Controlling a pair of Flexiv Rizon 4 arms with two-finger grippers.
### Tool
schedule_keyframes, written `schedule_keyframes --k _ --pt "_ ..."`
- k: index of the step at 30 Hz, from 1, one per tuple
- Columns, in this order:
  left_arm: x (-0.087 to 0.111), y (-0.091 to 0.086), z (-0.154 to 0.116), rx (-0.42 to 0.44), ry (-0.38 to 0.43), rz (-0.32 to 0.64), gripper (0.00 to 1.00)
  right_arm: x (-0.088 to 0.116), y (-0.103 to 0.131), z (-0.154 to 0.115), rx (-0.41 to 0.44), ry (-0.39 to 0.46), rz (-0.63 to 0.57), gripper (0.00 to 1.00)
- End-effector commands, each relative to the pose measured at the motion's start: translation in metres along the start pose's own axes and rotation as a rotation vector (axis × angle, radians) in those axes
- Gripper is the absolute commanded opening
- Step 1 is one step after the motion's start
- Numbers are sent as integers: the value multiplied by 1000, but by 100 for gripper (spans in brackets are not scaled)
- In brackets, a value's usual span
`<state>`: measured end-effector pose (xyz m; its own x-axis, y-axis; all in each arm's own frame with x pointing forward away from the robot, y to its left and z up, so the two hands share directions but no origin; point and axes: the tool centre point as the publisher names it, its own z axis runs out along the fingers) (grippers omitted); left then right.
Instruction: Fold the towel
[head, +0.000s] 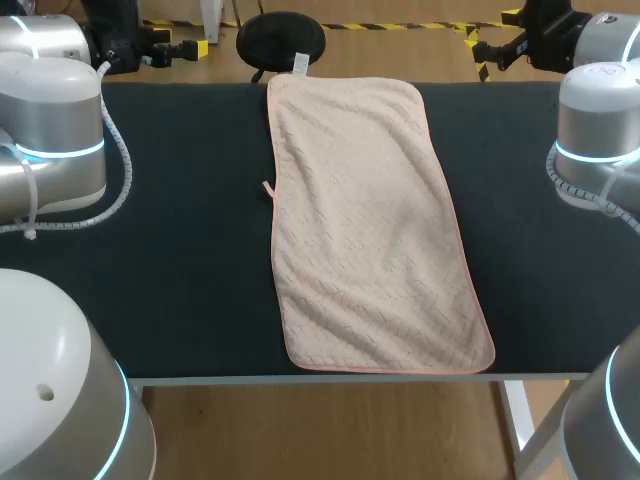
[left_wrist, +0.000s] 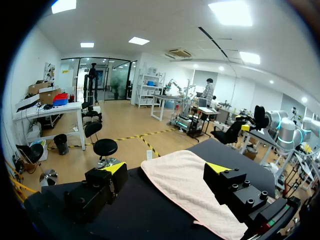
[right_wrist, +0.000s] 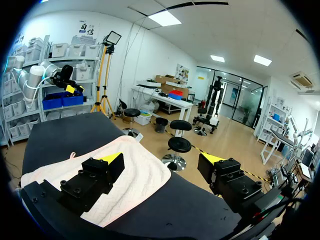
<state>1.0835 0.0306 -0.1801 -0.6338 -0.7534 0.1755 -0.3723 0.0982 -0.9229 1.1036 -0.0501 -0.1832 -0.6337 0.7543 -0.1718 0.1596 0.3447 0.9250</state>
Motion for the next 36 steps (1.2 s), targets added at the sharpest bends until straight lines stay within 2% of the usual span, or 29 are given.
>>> schedule_keyframes --k 1,14,15,16,17,19,23,27,30,33,36 --pt "0 1 0 4 -3 1 100 0 0 0 0 1 0 100" --pt "0 1 0 4 -3 1 100 0 0 0 0 1 0 100" --pt "2 1 4 -46 30 53 100 1 1 3 32 49 -60 100" --pt "4 1 7 -101 66 110 100 4 2 6 129 61 -156 100" --pt "7 0 11 -165 93 172 100 8 5 9 177 97 -259 100" --pt "15 -1 18 -308 165 300 100 19 8 14 354 152 -519 100" --pt "28 7 27 -550 295 492 100 36 5 16 516 266 -802 100" --pt "45 18 33 -798 419 712 100 49 -3 10 634 356 -1020 100" --pt "56 28 33 -952 482 845 100 57 -13 4 724 418 -1167 100" --pt "63 36 32 -1038 528 929 100 64 -23 -2 783 477 -1264 100" --pt "68 43 32 -1112 533 1047 100 72 -30 -7 825 555 -1303 100"
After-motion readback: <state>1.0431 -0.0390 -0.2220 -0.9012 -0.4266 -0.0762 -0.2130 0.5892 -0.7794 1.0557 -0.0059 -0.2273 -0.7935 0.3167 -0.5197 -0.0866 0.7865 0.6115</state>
